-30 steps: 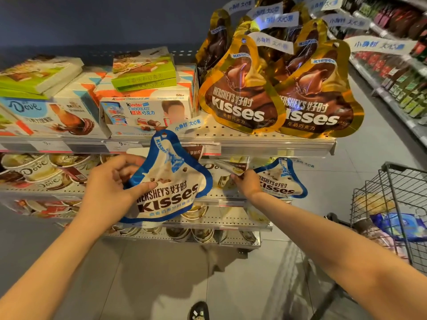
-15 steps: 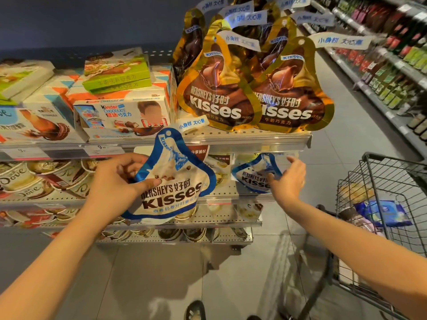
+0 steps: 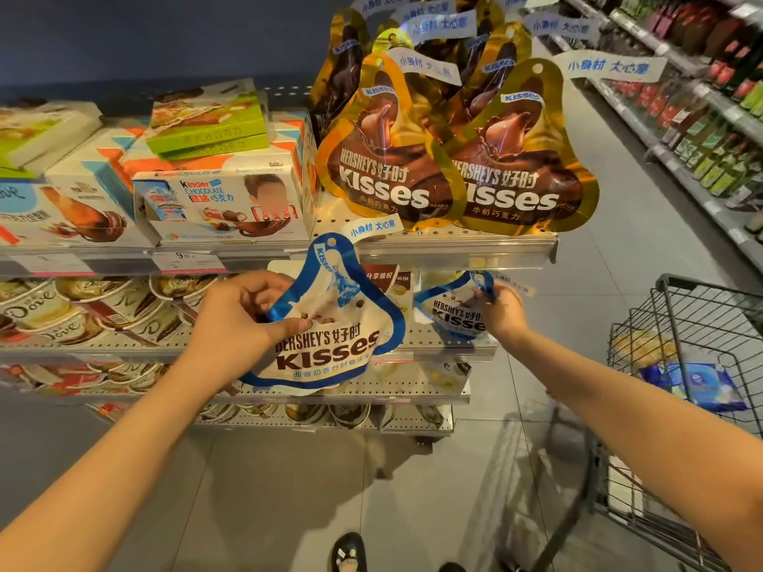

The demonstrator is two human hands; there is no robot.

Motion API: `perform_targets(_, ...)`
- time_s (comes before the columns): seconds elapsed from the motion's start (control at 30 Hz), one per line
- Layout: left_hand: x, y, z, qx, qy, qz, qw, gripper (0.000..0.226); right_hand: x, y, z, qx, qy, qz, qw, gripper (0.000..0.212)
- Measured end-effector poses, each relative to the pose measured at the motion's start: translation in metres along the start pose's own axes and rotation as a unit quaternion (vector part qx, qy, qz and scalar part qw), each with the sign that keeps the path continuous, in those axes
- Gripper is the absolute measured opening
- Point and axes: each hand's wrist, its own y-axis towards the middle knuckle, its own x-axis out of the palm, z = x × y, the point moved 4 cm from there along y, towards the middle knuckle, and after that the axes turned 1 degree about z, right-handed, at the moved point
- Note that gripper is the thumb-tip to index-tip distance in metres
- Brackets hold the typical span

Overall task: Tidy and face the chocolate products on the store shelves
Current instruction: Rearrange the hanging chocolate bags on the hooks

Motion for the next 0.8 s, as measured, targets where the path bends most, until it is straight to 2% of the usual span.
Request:
perform_targets(0.1,-0.002,0.001,0.0,0.0,0.002,0.001,1.0,0.037,-0.014,-0.013,-0.008,-0.03,-0.013,0.003,0.999,0.026)
perform_targets(0.23,0.003,0.0,0.002,-0.004,0.004,-0.007,1.0,0.039,-0.038,-0.037,-0.03,-0.115,-0.022,0.011,0.993,0.02)
perform_targets(0.33,0.011,-0.002,0.002,-0.013,0.0,-0.03,0.999,0.042,-0.046,-0.064,-0.05,-0.16,-0.023,-0.044,0.986,0.03)
perform_targets(0.4,0.015,-0.003,0.0,-0.014,-0.002,-0.052,0.999,0.037,-0.046,-0.081,-0.063,-0.153,0.009,-0.107,0.982,0.037)
perform_targets(0.43,0.017,-0.004,-0.001,-0.015,-0.005,-0.06,0.998,0.039,-0.044,-0.089,-0.069,-0.143,0.036,-0.147,0.978,0.033)
perform_targets(0.5,0.022,-0.005,0.0,-0.004,-0.008,-0.075,0.997,0.046,-0.038,-0.099,-0.079,-0.124,0.087,-0.228,0.962,0.013)
perform_targets(0.53,0.024,-0.005,0.001,0.004,-0.01,-0.078,0.997,0.049,-0.035,-0.102,-0.084,-0.129,0.085,-0.26,0.953,0.015)
perform_targets(0.57,0.027,-0.005,0.001,0.008,-0.014,-0.08,0.997,0.052,-0.03,-0.105,-0.087,-0.134,0.076,-0.289,0.945,0.026)
perform_targets(0.6,0.029,-0.006,0.001,0.01,-0.017,-0.083,0.996,0.053,-0.025,-0.108,-0.088,-0.124,0.064,-0.306,0.942,0.035)
perform_targets(0.67,0.033,-0.004,-0.001,0.004,-0.022,-0.086,0.996,0.05,-0.022,-0.11,-0.087,-0.091,0.057,-0.309,0.945,0.037)
perform_targets(0.8,0.037,-0.002,0.0,-0.005,-0.019,-0.1,0.995,0.051,-0.024,-0.114,-0.085,-0.052,0.13,-0.343,0.929,0.008)
